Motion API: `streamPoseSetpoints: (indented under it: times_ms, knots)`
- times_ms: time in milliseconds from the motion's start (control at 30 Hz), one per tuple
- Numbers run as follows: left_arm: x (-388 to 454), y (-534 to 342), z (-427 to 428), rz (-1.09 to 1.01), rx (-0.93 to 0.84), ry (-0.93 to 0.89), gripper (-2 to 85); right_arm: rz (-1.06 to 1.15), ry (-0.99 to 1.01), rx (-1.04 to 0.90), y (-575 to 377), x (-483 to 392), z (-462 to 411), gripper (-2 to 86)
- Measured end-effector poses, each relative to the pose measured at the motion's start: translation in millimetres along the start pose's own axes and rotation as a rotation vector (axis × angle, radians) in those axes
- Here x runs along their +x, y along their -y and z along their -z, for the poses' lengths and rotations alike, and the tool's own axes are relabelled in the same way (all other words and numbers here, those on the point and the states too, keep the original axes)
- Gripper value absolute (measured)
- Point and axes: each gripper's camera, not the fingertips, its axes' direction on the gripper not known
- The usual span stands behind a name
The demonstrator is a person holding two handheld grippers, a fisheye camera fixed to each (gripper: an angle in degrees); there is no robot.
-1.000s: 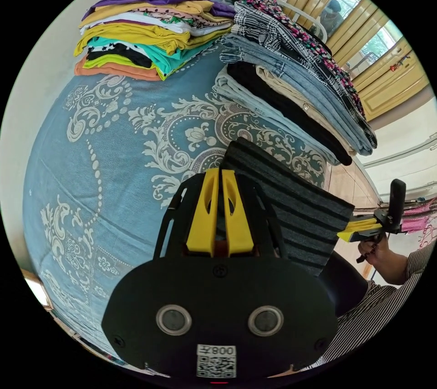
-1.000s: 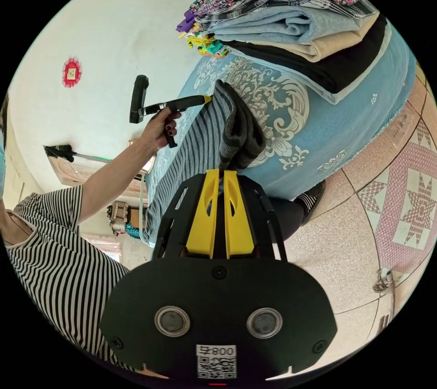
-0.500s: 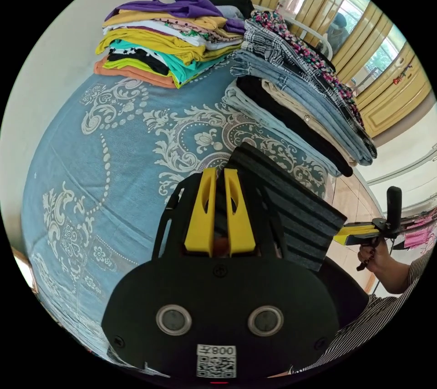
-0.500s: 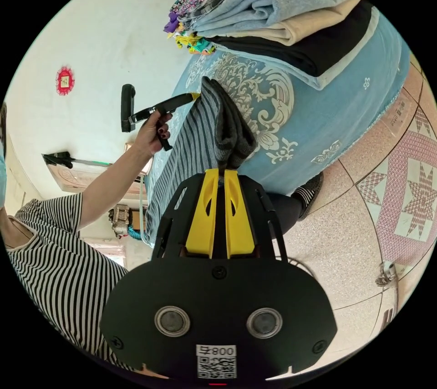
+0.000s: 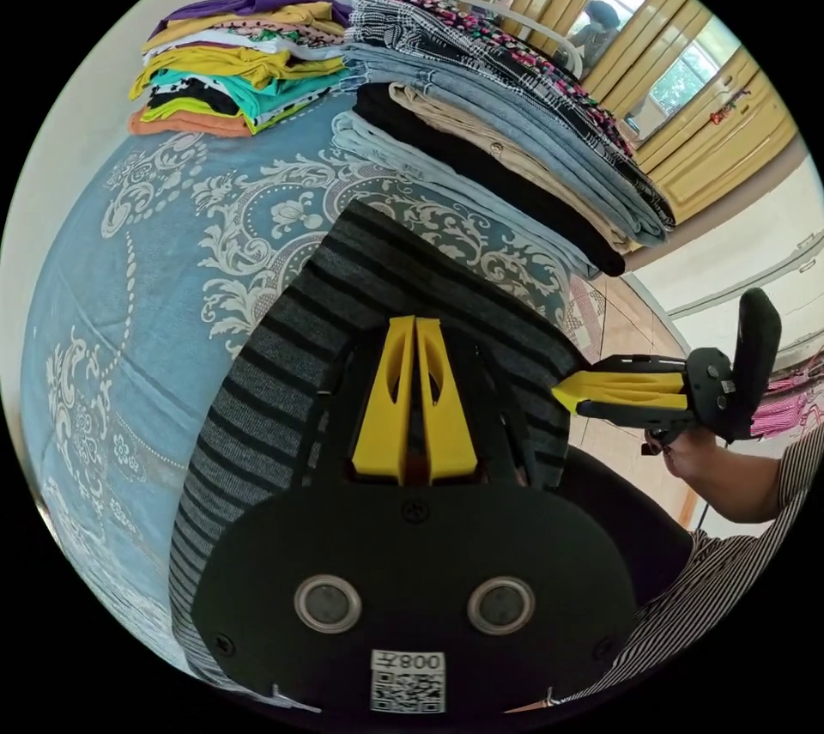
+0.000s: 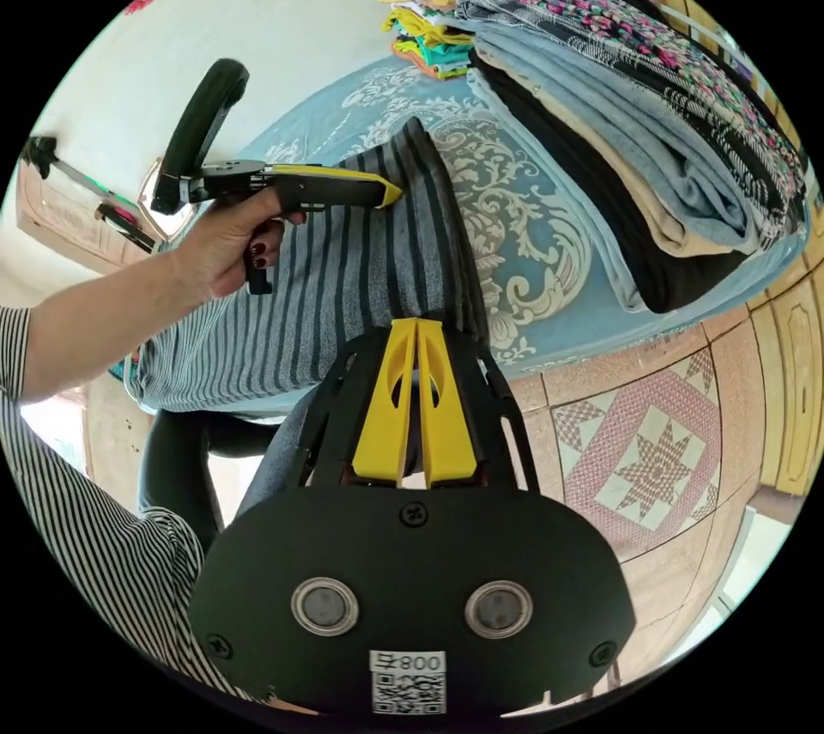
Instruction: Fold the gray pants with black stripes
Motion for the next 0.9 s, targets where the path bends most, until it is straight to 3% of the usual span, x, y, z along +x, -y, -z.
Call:
streamPoseSetpoints:
  times_ms: [100,167,300,400,533,700,900]
  knots:
    - [-15,-45,24,0.064,0.076,-0.031,0.1,0.024,0.003,-0.021,4,-5,-22,0.1]
    - [-33,-82,12,0.125,-0.037,-0.039,0.2,0.03,0.003,-0.031,9,-7,-37,0.0]
    - [-61,-136,40,0.239,0.058,-0.118,0.3,0.031,-0.007,-0.072,20,-14,-68,0.0]
    - [-81,-200,84,0.275,0.162,-0.071,0.7,0.049,-0.064,-0.08,28,-28,-83,0.0]
    - [-141,-327,148,0.526,0.267,0.109,1.9,0.158,-0.103,-0.048,48,-72,-109,0.0]
    - [-213,-448,170,0.822,0.214,0.244,1.0,0.366,0.115,-0.044,92,-154,-173,0.1]
    - [-210,-523,161,0.818,0.247,0.178,0.3,0.663,0.424,-0.143,159,-282,-285,0.1]
